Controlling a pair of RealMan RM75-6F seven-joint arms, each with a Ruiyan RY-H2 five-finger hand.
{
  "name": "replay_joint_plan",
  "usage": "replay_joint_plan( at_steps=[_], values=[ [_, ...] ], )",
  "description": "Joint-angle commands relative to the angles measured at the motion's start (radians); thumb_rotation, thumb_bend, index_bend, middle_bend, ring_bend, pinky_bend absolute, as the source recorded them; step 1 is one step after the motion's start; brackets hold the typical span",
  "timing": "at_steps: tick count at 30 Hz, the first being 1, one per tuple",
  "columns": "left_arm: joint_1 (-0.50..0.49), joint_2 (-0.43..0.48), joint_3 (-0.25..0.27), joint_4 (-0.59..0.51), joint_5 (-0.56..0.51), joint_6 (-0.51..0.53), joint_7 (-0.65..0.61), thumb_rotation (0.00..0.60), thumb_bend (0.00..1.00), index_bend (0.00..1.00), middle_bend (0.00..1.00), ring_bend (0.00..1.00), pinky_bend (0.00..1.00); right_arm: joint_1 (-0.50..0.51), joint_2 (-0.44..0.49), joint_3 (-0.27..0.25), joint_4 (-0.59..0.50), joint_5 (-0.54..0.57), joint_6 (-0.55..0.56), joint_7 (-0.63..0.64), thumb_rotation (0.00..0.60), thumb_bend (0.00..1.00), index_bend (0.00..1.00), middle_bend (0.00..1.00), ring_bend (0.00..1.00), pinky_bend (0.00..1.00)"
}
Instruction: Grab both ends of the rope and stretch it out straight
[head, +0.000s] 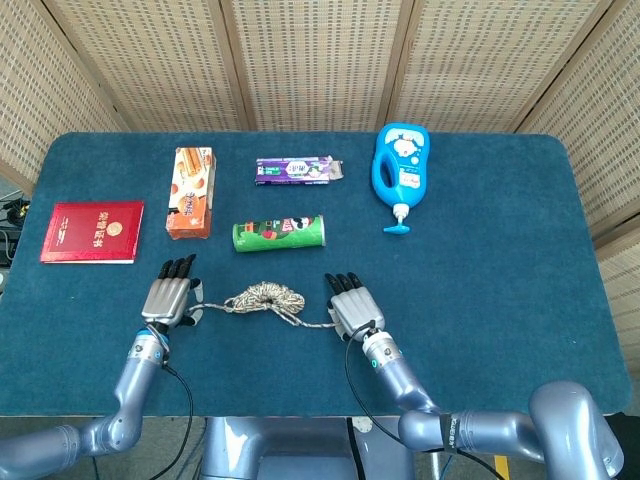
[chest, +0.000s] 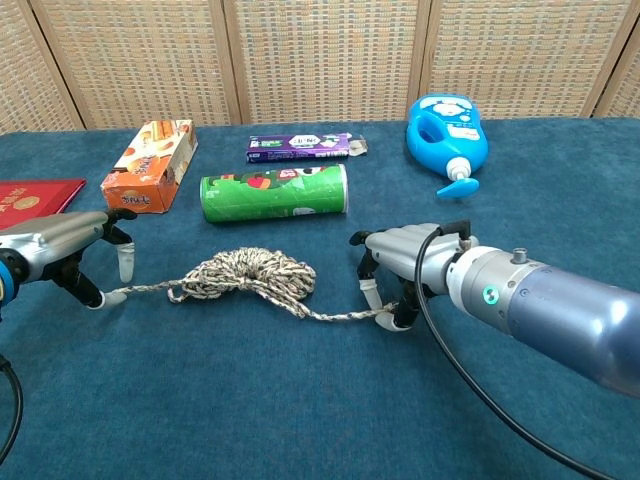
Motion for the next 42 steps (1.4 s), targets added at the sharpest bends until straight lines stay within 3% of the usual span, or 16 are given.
replay_joint_plan(
  at_steps=[1,13,27,33,42],
  values=[
    [-0.003,-0.001,0.003,0.004,-0.005,-0.002,0.003,0.6,0.34,0.55,0.0,0.0,0.0,0.0,0.0,0.0,0.0,0.0,0.0,0.0,0.6,0.45,0.67,0.0,0.0,0.0],
    [-0.016,-0.008,0.006,0.016,-0.029,-0.007,0.011,0.6,0.41,0.55,0.0,0.0,0.0,0.001,0.0,0.004,-0.004,-0.006,0.003,0.004,0.6,0.45,0.67,0.0,0.0,0.0],
    [-0.027,-0.013,0.013,0.017,-0.043,-0.006,0.02,0.6,0.41,0.56,0.0,0.0,0.0,0.001,0.0,0.003,-0.007,-0.005,0.006,0.002,0.6,0.45,0.67,0.0,0.0,0.0],
    [-0.035,-0.022,0.014,0.027,-0.069,-0.003,0.043,0.6,0.41,0.69,0.0,0.0,0.0,0.001,0.001,0.006,-0.01,-0.01,0.007,0.007,0.6,0.45,0.67,0.0,0.0,0.0],
    [-0.036,-0.016,0.015,0.016,-0.062,0.024,0.052,0.6,0.43,0.8,0.0,0.0,0.0,0.0,0.008,0.008,-0.019,-0.014,0.012,0.007,0.6,0.45,0.68,0.0,0.0,0.0]
  ],
)
